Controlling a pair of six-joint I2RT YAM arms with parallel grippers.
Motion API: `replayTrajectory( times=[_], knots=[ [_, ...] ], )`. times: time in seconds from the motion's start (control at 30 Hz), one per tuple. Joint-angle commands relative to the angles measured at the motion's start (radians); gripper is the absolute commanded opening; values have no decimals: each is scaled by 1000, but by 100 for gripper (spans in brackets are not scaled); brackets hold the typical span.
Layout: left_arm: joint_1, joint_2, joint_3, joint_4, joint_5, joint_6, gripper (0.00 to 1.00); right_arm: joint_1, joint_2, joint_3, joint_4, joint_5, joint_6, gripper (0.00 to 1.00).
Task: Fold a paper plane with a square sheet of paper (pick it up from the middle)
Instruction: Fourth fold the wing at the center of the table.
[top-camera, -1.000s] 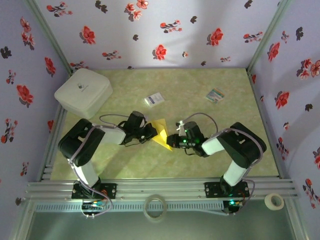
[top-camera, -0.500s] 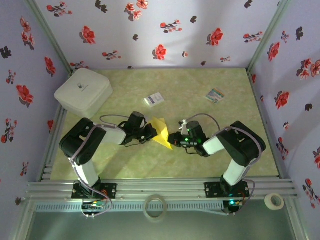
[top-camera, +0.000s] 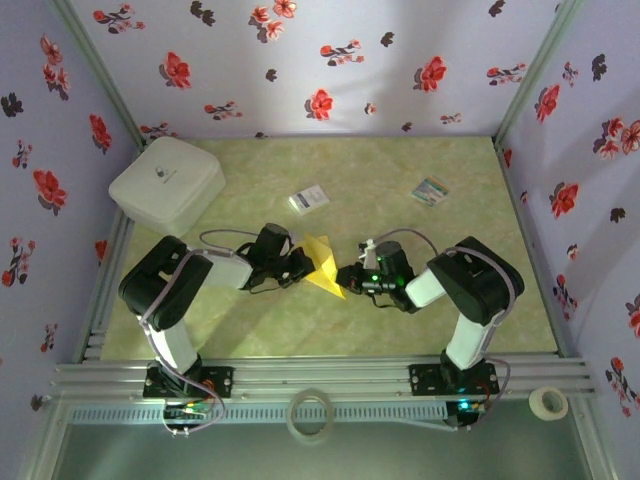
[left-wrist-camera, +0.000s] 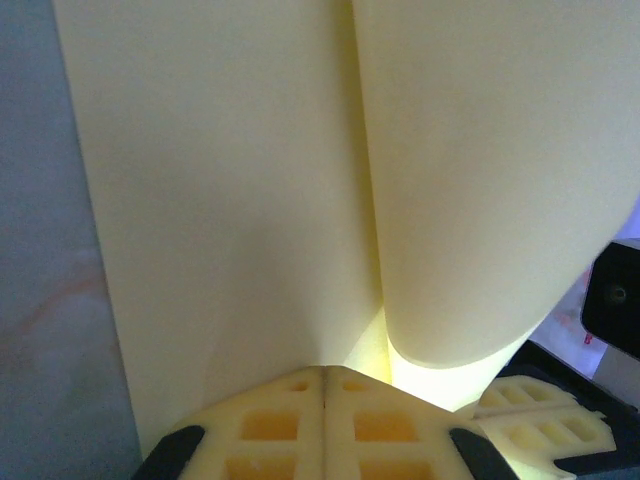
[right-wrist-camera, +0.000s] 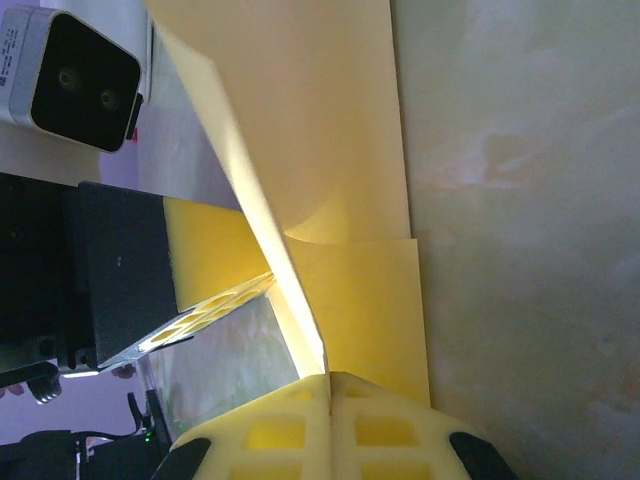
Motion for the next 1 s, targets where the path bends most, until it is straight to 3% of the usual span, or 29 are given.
replayTrajectory(
  times=[0.0, 0.27, 0.97],
  knots=[
    [1, -15, 20, -58, -15, 43, 3, -3, 35, 16, -29, -8, 24, 4],
    [1, -63, 104, -73, 14, 95, 5, -5, 33, 42, -98, -25, 32, 3],
    [-2, 66, 163, -8, 16, 68, 3, -24, 50, 61, -111, -55, 128, 0]
  ],
)
